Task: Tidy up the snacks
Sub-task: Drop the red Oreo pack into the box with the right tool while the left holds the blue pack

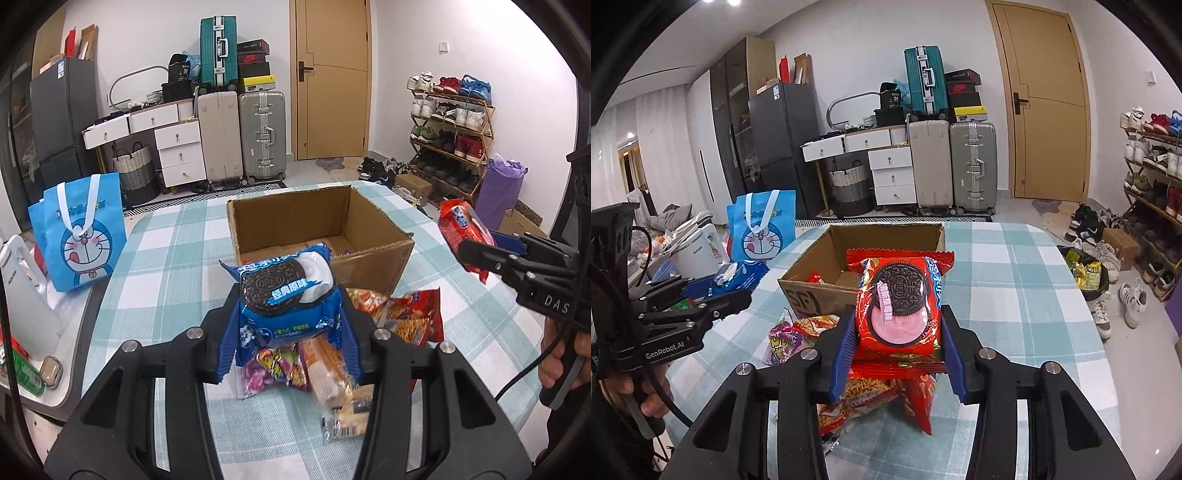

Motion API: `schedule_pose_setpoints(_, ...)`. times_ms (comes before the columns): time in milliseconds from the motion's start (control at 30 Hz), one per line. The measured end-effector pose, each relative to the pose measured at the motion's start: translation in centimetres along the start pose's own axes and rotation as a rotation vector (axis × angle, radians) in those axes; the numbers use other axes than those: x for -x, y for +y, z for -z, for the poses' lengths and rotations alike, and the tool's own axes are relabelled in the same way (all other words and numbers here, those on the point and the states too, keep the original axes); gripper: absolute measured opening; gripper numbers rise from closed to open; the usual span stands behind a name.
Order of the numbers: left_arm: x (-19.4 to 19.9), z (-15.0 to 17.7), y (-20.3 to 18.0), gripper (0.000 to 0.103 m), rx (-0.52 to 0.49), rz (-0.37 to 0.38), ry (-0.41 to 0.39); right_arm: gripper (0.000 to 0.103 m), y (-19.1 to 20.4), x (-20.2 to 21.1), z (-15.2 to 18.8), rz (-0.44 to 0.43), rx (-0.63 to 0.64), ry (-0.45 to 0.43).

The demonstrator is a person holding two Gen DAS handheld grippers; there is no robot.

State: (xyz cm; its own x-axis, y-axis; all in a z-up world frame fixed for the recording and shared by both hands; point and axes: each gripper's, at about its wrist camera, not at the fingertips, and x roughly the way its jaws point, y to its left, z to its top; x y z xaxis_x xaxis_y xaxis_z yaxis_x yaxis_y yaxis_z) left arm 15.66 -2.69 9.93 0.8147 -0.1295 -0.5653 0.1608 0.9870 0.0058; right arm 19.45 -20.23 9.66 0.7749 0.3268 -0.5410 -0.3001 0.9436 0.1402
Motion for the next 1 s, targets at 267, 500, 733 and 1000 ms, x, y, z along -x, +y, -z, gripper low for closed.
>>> schedule_pose_setpoints(267, -2.4, -1.3, -0.9, 0.044, 0.002, -0.01, 0.011, 0.043, 0.9, -1.9, -1.4, -0.007, 0.007, 0.016)
schedule_pose_setpoints(500, -4.5, -2.9, -1.0, 0.044, 0.002, -0.031, 0.02, 0.043, 1.2, -3.8, -2.2, -0.006, 0.009, 0.037)
schedule_pose_setpoints(733, -7.5, -3.4, 0.0, 0.044, 0.02, -0.042, 0.04, 0.044, 0.8, -5.6, -2.7, 0.003, -0.003, 0.066)
schedule_pose_setpoints(1000, -10.8, -3.3, 1.3, 0.044, 0.04, -0.054, 0.072, 0.044, 0.2, -8.0, -2.6, 0.013, -0.015, 0.096)
